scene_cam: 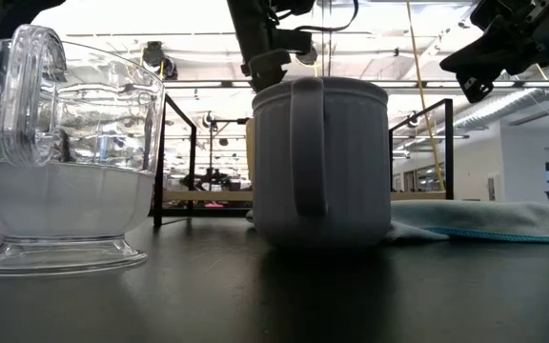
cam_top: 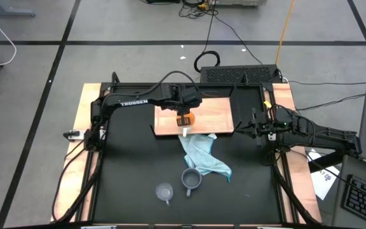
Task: Stack small to large cups/mugs on shelf
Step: Put the yellow mug on the shelf
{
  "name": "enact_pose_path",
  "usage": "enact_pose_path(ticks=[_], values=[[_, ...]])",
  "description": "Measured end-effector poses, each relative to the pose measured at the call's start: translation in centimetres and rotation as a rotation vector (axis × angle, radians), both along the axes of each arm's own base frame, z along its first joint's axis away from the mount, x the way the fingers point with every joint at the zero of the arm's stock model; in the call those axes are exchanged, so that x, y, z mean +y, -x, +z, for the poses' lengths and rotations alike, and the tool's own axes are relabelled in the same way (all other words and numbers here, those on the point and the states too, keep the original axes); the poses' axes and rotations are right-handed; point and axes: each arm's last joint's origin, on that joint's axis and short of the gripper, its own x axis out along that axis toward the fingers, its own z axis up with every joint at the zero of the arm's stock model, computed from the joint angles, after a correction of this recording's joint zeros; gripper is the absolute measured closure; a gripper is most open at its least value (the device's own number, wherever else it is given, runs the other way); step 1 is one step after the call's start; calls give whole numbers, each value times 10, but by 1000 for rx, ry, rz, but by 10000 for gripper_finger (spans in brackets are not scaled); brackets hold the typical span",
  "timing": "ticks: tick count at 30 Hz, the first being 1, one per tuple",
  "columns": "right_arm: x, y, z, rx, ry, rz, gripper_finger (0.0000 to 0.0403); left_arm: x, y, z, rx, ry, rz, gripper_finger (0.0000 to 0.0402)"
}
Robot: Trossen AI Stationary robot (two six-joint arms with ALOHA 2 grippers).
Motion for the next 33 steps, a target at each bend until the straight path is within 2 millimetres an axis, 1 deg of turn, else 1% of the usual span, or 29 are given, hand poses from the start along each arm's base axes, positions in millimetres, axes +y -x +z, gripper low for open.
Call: enact_pose_path(ticks=[12,16,19,25,33], values=[[0,0,0,-1,10,2,403,0,1,0,28,-15,-23,314],[0,0,1,-9,-2,0,403,2,2,0,59,-80,-34,314],[0,0,1,-9,-6,-1,403,6,3,0,72,-93,-49,313],[0,0,2,-15,-14,-3,403,10,4,0,81,-82,-68,313],[0,0,2,-15,-8,-2,403,3,11,-4,160,-3,-120,313]])
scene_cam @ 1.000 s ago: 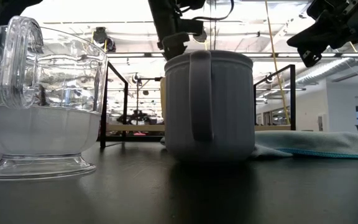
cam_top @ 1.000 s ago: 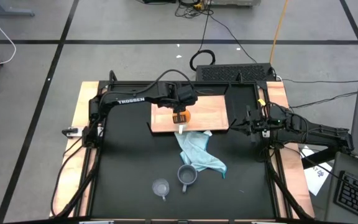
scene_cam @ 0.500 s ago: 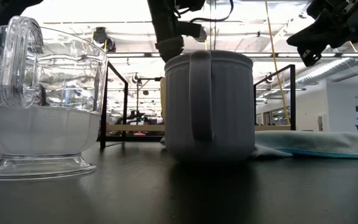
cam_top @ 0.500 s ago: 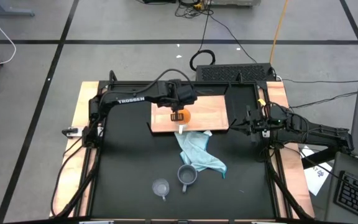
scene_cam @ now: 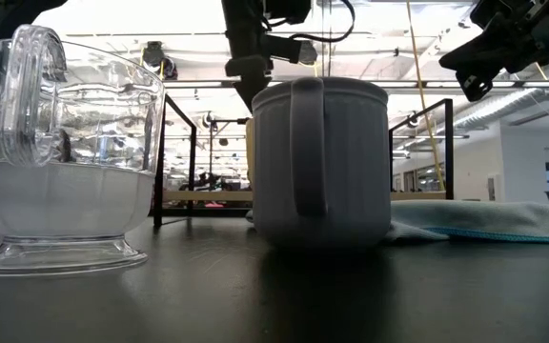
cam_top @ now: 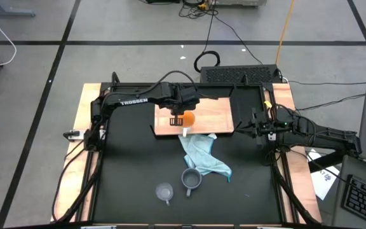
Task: Stack small to large cups/mugs on shelf
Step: Put the yellow mug on the shelf
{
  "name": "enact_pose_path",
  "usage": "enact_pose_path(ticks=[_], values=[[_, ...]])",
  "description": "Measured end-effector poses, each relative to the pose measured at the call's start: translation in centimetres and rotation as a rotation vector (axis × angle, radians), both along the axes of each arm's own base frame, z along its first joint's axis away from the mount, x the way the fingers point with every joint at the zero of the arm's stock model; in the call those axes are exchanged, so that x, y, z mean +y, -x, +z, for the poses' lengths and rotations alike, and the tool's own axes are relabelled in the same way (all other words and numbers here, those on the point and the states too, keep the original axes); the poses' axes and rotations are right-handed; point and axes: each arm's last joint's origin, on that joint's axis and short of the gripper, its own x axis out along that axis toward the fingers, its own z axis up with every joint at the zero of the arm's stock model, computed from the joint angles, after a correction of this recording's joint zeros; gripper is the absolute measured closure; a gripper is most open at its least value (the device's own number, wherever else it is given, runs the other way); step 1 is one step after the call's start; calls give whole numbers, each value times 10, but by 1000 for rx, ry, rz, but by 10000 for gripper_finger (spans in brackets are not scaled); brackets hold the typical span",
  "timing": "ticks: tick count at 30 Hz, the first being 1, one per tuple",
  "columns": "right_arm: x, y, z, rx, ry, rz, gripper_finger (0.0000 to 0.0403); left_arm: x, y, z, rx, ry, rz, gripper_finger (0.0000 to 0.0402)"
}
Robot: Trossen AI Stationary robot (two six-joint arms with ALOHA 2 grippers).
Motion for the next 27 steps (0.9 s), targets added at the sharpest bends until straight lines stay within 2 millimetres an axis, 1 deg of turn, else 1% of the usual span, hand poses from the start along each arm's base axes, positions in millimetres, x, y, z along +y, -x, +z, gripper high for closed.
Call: enact_pose_path(ticks=[3,8,10,13,15,20,23,27], values=[[0,0,0,0,1,0,403,-3,2,1,31,-46,-18,313],[0,0,0,1,-15,-4,403,-3,-1,7,49,-270,-3,313],[0,0,0,1,-17,-4,403,-5,-2,9,83,-365,-24,313],[0,0,0,1,-13,-3,403,-9,-9,14,87,-497,-77,313],[0,0,0,2,-13,-3,403,-13,-14,16,67,-540,-113,314],[0,0,0,4,5,1,403,-29,-26,21,-28,-567,-166,314],[0,0,-1,5,4,1,403,-38,-29,22,-84,-526,-172,314],[0,1,-2,21,17,5,403,-43,-27,24,-172,-428,-119,313]])
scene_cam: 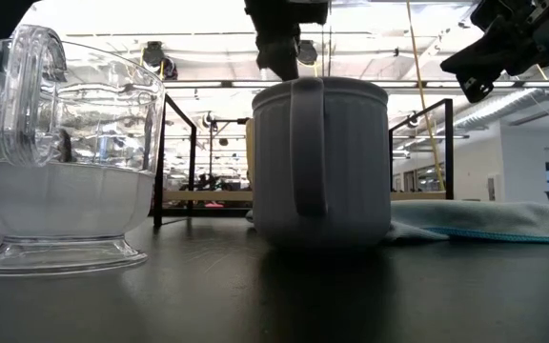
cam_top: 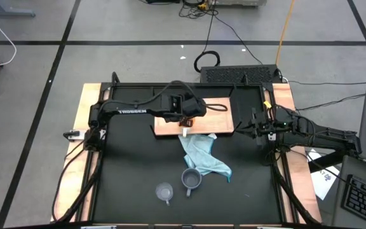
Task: Stack small to large cups/mugs on shelf
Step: Put the yellow mug on the shelf
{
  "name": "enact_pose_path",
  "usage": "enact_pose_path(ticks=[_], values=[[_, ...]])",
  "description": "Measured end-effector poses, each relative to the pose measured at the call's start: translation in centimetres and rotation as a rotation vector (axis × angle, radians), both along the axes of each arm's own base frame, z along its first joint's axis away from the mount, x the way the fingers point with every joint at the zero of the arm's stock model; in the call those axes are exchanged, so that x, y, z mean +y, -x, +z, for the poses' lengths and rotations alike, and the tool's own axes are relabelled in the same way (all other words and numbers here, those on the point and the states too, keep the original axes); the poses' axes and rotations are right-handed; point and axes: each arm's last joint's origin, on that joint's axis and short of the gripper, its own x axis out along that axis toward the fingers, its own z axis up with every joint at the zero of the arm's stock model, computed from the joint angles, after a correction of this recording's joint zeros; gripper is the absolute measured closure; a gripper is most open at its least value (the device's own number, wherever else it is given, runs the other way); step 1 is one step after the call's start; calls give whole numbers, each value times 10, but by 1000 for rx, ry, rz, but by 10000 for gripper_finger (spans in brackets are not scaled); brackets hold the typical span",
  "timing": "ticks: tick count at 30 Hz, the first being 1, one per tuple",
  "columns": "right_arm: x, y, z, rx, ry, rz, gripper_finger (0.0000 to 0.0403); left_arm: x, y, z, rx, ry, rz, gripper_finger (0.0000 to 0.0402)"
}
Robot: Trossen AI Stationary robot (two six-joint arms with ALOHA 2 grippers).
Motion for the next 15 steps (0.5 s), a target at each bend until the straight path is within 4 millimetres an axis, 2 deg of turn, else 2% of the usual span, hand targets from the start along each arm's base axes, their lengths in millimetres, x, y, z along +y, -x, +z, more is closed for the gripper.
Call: enact_pose_path(ticks=[3,6,12,15], values=[[0,0,0,0,9,3,403,-1,7,10,-62,83,12,310],[0,0,0,4,8,2,403,-3,17,21,-105,136,38,287],[0,0,-1,9,11,3,403,2,45,44,-185,435,64,186],[0,0,0,-3,11,3,403,7,52,45,-163,468,99,134]])
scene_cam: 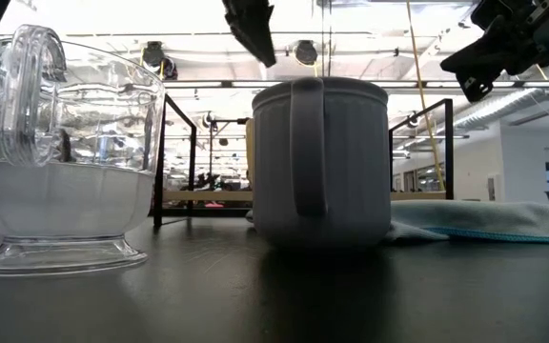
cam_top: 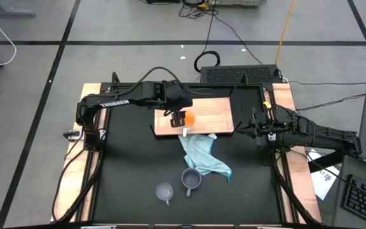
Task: Stack small to large cups/mugs on shelf
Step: Put the yellow mug on the shelf
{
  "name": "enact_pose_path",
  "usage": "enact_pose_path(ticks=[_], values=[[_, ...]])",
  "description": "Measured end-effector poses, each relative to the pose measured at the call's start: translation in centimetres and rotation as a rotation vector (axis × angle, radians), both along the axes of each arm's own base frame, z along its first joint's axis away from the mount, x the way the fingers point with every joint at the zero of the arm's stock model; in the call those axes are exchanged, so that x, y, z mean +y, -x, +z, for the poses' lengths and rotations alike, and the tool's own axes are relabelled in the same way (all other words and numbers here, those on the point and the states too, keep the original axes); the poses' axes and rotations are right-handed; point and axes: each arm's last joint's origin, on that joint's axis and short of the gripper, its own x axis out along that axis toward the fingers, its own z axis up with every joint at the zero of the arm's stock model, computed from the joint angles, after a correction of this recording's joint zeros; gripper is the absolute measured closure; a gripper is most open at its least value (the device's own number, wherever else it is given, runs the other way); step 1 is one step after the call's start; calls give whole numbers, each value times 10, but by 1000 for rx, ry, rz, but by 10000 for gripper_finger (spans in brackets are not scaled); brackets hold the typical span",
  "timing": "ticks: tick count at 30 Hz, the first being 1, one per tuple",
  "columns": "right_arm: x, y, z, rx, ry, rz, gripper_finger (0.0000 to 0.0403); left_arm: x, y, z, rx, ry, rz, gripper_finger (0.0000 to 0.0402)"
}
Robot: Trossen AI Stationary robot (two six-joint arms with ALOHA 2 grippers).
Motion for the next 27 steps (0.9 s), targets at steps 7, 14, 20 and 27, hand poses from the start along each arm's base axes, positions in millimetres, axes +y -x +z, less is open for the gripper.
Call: enact_pose_path(ticks=[7,14,20,27], values=[[0,0,1,-10,-11,-3,403,15,-3,-17,100,73,-46,94],[0,-1,1,-11,-23,-7,403,44,-5,-35,147,164,-10,113],[0,-2,1,-7,-23,-7,403,54,-4,-38,124,279,-39,112],[-1,-3,0,0,-21,-6,403,54,-3,-38,113,342,-68,113]])
